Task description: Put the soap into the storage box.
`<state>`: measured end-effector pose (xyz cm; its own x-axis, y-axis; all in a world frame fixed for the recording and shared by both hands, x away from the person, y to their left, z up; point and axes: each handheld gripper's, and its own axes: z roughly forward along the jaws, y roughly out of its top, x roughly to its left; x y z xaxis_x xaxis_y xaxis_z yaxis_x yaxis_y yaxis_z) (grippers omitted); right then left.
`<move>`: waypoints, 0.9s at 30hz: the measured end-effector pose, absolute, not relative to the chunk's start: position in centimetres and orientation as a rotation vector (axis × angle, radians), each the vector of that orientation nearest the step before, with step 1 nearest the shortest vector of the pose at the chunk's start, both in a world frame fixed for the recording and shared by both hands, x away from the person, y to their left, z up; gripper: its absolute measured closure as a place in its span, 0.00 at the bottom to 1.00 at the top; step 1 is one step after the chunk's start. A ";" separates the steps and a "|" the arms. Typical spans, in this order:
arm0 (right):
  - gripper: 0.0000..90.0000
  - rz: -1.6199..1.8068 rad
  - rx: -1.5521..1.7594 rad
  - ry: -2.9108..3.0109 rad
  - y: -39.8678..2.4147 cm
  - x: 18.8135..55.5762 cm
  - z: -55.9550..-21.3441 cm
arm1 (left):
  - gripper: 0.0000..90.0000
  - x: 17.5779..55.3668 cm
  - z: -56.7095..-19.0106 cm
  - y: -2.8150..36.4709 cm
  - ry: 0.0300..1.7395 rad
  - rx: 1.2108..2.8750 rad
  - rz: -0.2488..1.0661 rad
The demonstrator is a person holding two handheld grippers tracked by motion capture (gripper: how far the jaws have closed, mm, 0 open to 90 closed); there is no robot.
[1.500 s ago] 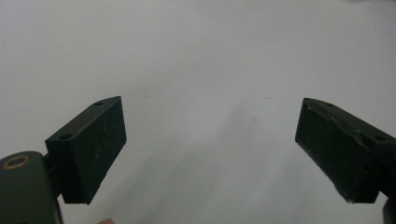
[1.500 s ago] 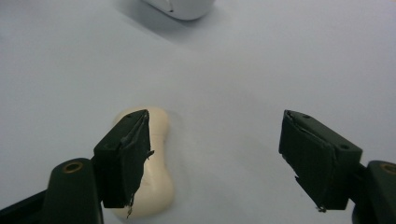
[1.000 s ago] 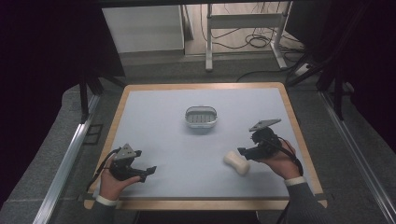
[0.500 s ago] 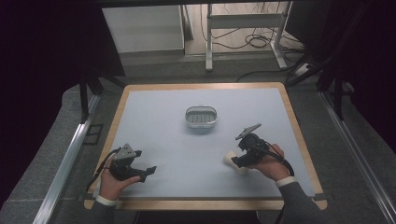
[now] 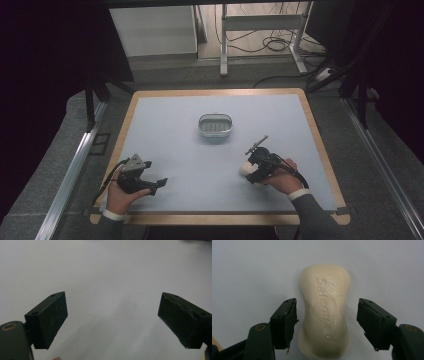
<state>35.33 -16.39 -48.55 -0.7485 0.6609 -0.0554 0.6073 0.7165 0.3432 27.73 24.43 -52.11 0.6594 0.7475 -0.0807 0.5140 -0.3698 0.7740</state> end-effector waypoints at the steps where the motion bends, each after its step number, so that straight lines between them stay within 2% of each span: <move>1: 0.37 0.452 1.027 2.749 -16.3 35.4 -48.6 | 0.10 27.7 -52.1 24.4 0.976 2.055 0.362; 9: 0.44 0.371 1.048 2.767 -15.8 35.7 -49.3 | 0.10 27.7 -52.1 24.4 0.976 2.057 0.362; 12: 0.54 0.354 1.056 2.793 -15.6 35.9 -49.5 | 0.10 27.7 -52.1 24.5 0.976 2.056 0.361; 27: 0.54 0.356 0.987 2.775 -15.5 35.8 -48.0 | 0.10 27.6 -51.9 24.6 0.975 2.050 0.364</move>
